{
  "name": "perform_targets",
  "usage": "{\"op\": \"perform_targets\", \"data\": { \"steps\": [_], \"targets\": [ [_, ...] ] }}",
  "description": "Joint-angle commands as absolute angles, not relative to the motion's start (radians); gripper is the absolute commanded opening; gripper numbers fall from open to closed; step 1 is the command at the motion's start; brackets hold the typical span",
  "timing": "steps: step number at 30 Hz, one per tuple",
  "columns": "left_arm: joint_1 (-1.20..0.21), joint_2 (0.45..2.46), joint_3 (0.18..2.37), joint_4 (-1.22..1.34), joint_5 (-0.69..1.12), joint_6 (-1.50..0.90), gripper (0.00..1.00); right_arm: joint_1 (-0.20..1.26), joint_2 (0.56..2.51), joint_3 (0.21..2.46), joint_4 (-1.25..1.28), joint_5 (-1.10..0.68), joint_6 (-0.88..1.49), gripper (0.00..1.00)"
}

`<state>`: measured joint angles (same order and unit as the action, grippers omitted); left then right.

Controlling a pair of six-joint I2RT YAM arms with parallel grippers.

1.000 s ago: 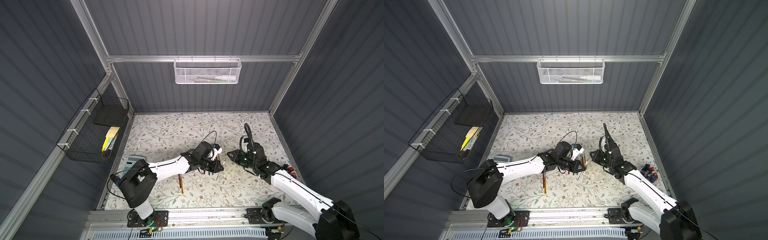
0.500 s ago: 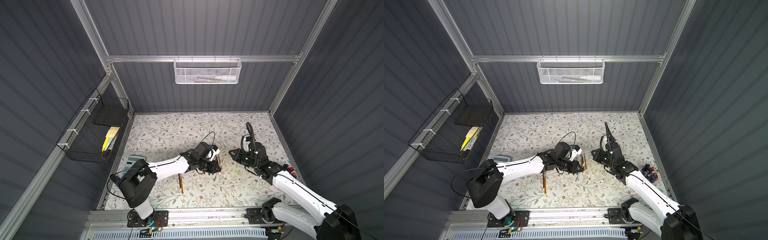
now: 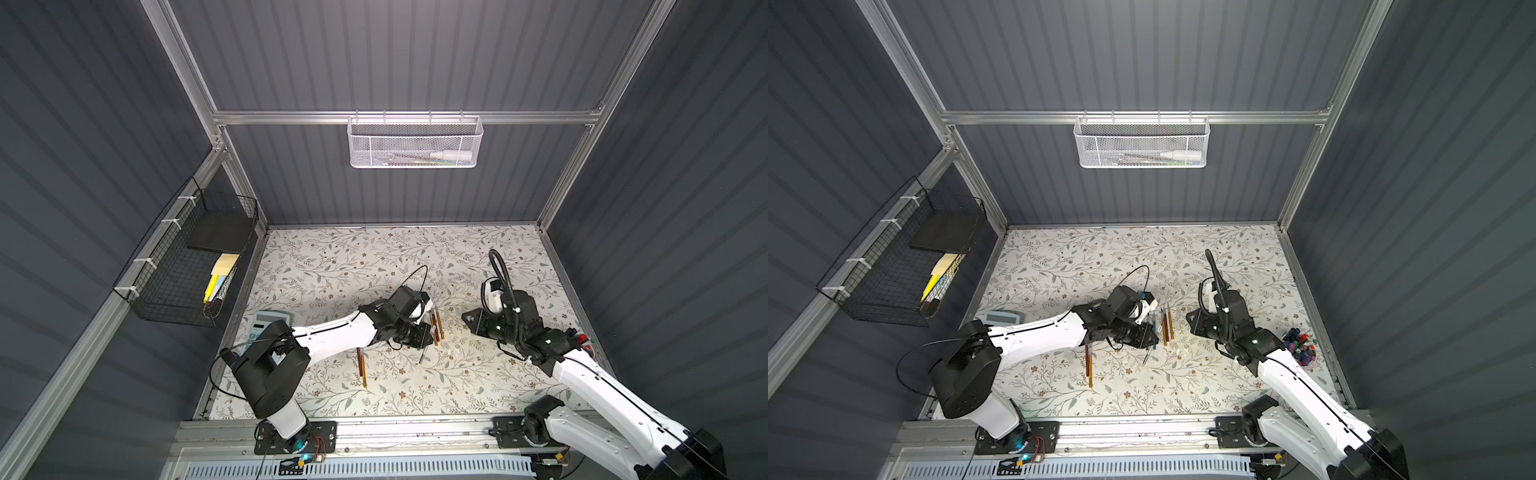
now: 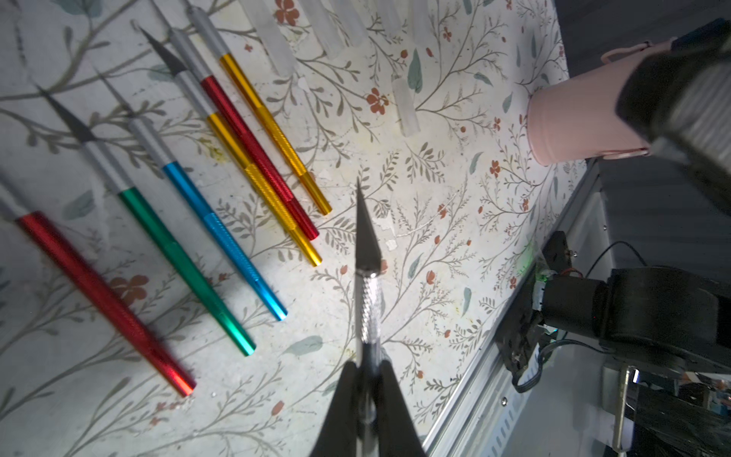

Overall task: Remove protective caps from carving knives
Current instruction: Place the protective sleeve at the center of the board.

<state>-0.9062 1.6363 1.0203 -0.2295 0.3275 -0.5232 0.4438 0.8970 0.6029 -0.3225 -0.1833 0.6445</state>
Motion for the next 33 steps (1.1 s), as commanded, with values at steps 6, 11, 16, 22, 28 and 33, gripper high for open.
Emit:
{"op": "perform_targets", "data": {
  "steps": [6, 11, 16, 22, 28, 33],
  "targets": [
    [-0.901, 1.557, 1.046, -0.341, 0.135, -0.501, 0.0, 0.439, 0.897, 0.597, -0.448, -0.101, 0.587, 0.14],
    [-0.9, 1.543, 1.043, -0.378, 0.05, -0.523, 0.0, 0.439, 0.987, 0.614, -0.497, -0.077, 0.597, 0.14],
    [-0.9, 1.542, 1.034, -0.394, 0.015, -0.533, 0.0, 0.43, 1.081, 0.632, -0.488, -0.067, 0.581, 0.15],
    [-0.883, 1.537, 1.027, -0.41, -0.025, -0.557, 0.0, 0.426, 1.207, 0.681, -0.487, -0.074, 0.568, 0.16],
    [-0.867, 1.55, 1.02, -0.409, -0.023, -0.56, 0.0, 0.426, 1.309, 0.71, -0.433, -0.114, 0.563, 0.18],
    [-0.86, 1.552, 1.01, -0.406, -0.037, -0.574, 0.0, 0.428, 1.385, 0.725, -0.4, -0.114, 0.577, 0.19]
  ]
}}
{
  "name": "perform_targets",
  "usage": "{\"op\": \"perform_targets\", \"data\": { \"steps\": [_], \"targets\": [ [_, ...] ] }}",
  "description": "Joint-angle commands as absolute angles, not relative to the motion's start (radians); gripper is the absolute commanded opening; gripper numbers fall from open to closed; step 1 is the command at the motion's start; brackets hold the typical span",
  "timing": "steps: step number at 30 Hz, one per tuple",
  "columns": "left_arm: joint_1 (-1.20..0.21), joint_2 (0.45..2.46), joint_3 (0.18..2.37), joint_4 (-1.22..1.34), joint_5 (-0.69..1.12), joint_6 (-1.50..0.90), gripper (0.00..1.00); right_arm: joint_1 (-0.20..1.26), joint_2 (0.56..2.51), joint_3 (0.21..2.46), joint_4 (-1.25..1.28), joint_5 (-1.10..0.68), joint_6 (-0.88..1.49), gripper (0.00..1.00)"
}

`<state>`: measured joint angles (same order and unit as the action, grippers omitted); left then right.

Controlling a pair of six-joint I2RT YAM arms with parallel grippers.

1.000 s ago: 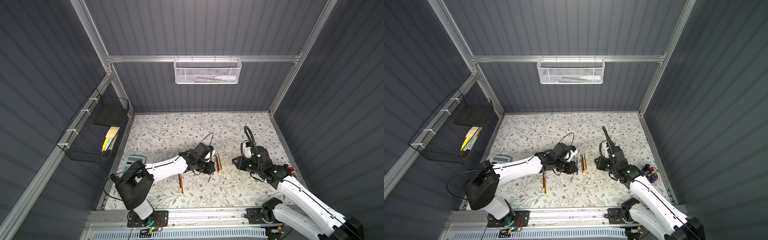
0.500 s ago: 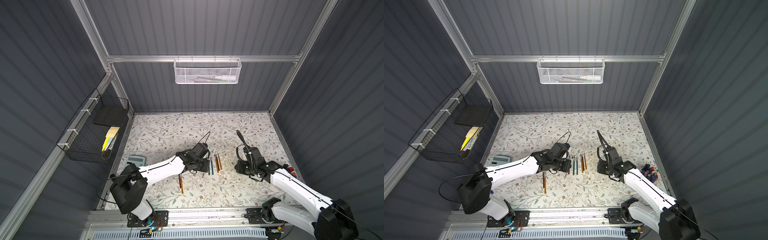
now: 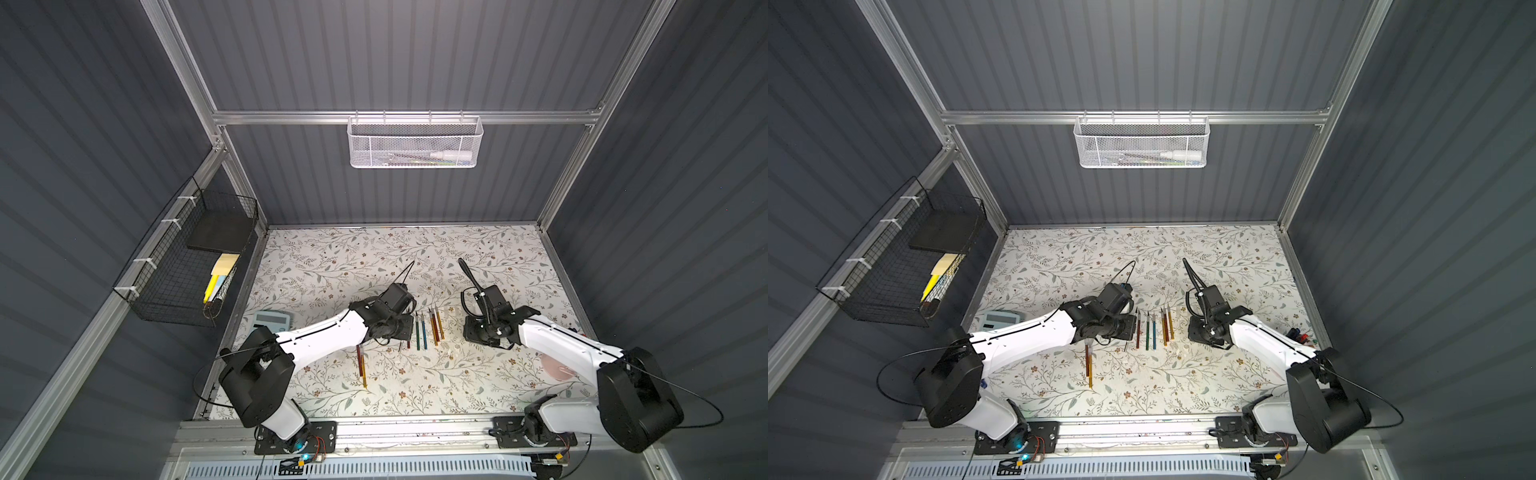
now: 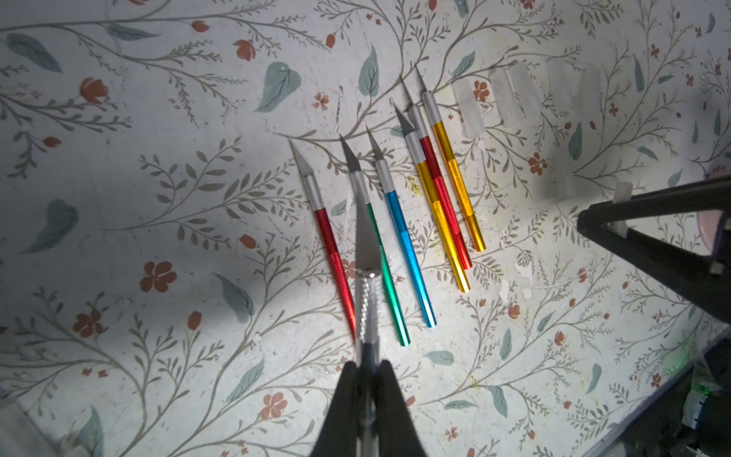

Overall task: Remove protective caps from carving knives
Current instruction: Place the protective sleeve at the center of the board.

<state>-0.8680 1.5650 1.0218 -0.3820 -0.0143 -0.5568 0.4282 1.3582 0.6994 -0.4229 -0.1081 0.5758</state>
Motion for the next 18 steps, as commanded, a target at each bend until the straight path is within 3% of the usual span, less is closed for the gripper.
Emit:
{"op": "perform_targets", "data": {
  "steps": [1, 18],
  "targets": [
    [-0.858, 1.552, 1.009, -0.406, -0.04, -0.575, 0.0, 0.428, 1.399, 0.731, -0.4, -0.109, 0.578, 0.18],
    [-0.857, 1.562, 1.005, -0.403, -0.044, -0.577, 0.0, 0.443, 1.489, 0.759, -0.403, -0.065, 0.586, 0.22]
  ]
}}
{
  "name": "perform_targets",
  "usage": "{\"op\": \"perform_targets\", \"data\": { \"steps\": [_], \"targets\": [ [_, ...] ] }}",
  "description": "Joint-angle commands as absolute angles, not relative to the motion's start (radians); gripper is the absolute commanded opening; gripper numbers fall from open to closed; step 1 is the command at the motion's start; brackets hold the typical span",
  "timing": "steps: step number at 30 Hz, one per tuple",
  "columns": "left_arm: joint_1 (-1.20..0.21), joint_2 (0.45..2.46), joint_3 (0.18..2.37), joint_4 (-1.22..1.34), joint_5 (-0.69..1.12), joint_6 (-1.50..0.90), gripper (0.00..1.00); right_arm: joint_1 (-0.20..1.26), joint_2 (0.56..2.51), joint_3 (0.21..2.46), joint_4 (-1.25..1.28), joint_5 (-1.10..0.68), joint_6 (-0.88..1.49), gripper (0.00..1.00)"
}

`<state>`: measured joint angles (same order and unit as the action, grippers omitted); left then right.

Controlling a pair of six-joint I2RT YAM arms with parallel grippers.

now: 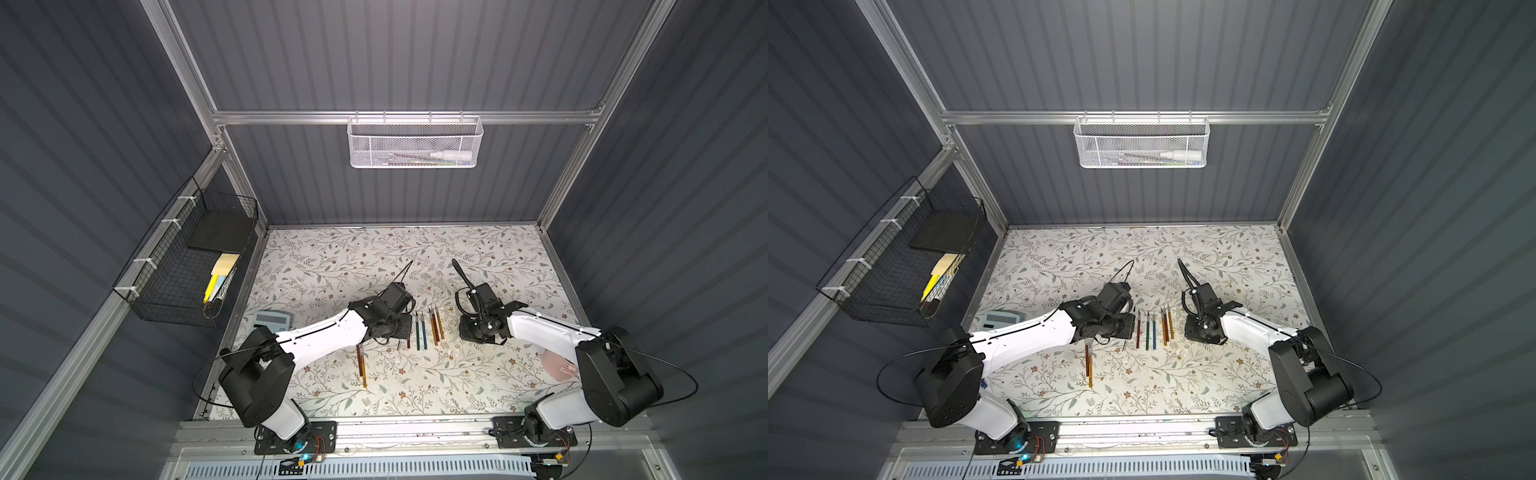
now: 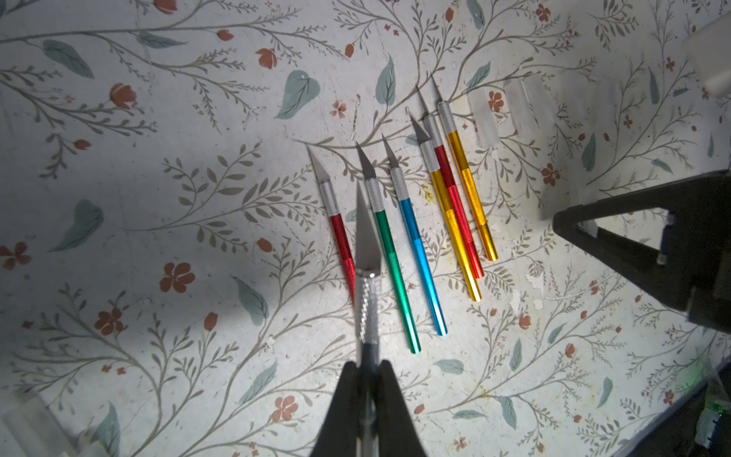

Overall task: Remove protective caps from carving knives
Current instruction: Place the protective sleeve at the center of the board.

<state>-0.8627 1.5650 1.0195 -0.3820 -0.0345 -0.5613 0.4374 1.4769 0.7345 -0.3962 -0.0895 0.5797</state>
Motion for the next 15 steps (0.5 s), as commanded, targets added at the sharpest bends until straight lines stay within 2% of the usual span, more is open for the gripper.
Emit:
{"op": "perform_targets", "data": {
  "steps": [1, 6, 15],
  "targets": [
    [-0.857, 1.562, 1.005, -0.403, -0.044, -0.577, 0.0, 0.443, 1.492, 0.759, -0.405, -0.062, 0.586, 0.22],
    [-0.857, 1.559, 1.005, -0.41, -0.047, -0.575, 0.0, 0.445, 1.506, 0.764, -0.41, -0.055, 0.588, 0.26],
    [-0.854, 1.579, 1.007, -0.409, -0.058, -0.574, 0.0, 0.448, 1.454, 0.767, -0.423, -0.052, 0.579, 0.27]
  ]
}}
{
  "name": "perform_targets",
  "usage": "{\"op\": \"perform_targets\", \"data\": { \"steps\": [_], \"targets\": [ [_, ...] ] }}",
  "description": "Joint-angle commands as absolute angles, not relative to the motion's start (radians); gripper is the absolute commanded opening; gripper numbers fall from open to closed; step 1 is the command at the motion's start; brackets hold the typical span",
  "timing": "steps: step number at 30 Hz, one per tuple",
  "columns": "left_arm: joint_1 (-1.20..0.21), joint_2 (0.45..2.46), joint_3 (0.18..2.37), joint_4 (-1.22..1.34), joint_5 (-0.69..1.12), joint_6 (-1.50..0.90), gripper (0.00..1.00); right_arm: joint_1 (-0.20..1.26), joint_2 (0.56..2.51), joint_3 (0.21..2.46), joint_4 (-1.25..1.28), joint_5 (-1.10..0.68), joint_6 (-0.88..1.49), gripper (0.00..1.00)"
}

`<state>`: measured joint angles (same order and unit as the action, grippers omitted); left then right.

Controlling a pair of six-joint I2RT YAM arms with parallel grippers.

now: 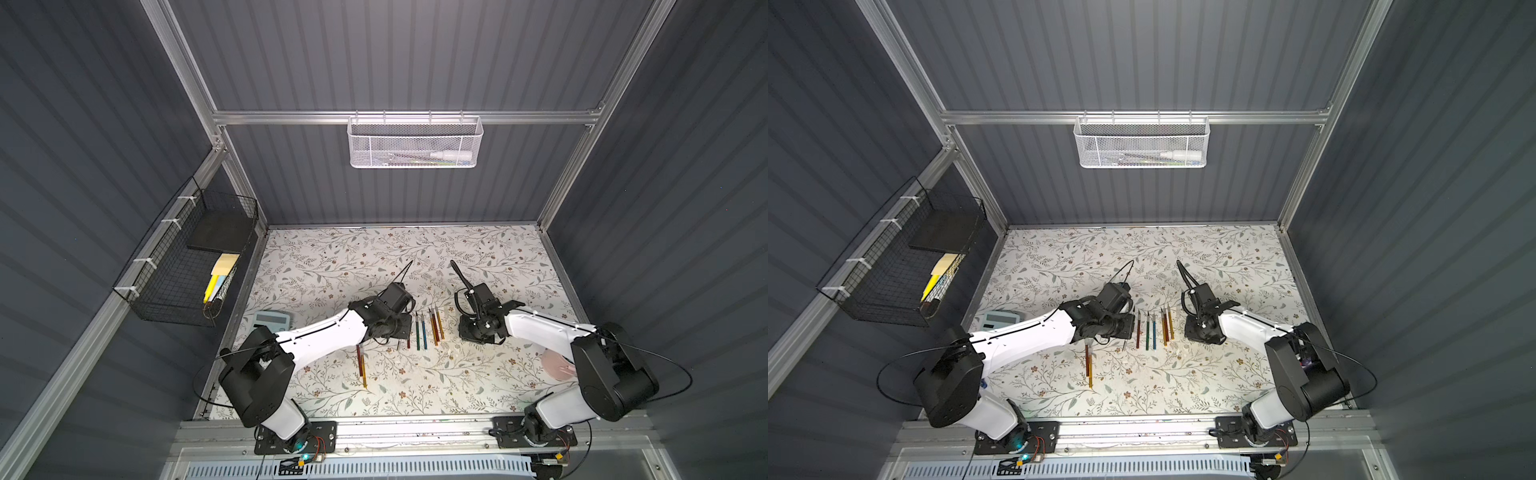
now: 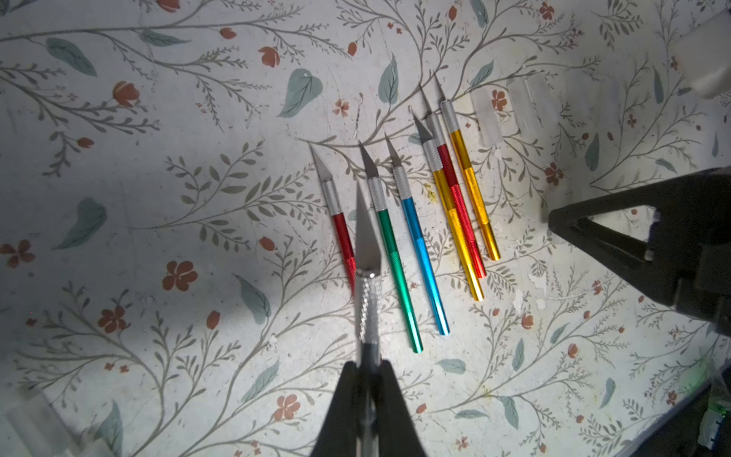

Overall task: Remove protective caps from carving knives
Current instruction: Place the protective sleeve at the center of the board.

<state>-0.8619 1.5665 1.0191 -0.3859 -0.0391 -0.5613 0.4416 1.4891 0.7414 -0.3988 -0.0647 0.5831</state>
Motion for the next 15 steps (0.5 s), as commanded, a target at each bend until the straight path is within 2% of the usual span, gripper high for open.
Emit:
{"op": "perform_targets", "data": {
  "steps": [1, 7, 15],
  "targets": [
    [-0.853, 1.588, 1.009, -0.407, -0.058, -0.574, 0.0, 0.451, 1.437, 0.769, -0.429, -0.053, 0.575, 0.28],
    [-0.849, 1.644, 1.028, -0.393, -0.05, -0.584, 0.0, 0.457, 1.335, 0.741, -0.437, -0.085, 0.557, 0.29],
    [-0.847, 1.71, 1.049, -0.379, -0.077, -0.623, 0.0, 0.458, 1.196, 0.678, -0.368, -0.266, 0.521, 0.37]
  ]
}}
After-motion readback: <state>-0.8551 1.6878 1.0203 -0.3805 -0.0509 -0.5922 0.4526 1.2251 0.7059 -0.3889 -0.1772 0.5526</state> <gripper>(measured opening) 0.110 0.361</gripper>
